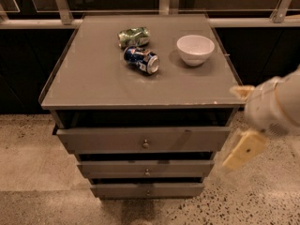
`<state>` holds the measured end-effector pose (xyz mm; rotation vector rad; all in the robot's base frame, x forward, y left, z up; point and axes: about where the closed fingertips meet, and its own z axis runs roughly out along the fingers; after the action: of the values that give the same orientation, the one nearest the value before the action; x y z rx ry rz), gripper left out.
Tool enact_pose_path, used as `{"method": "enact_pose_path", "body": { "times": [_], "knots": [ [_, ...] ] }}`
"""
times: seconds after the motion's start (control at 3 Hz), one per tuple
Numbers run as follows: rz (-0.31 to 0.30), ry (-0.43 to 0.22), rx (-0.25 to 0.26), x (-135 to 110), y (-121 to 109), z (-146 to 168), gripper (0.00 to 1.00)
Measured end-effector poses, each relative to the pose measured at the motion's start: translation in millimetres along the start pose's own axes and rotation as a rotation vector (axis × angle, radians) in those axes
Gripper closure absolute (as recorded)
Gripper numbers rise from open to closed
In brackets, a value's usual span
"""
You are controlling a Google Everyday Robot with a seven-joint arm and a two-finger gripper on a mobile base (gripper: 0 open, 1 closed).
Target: Open middle drawer
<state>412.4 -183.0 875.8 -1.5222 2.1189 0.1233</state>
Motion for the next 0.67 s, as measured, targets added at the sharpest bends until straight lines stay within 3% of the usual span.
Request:
{"method": "enact_pose_path", "body": {
  "times": [0.33, 0.67],
  "knots": [
    [0.119, -0.136, -0.075, 19, 28, 78, 0.00],
    [0.152, -0.172, -0.027, 17, 15, 89, 0.00]
  ]
}}
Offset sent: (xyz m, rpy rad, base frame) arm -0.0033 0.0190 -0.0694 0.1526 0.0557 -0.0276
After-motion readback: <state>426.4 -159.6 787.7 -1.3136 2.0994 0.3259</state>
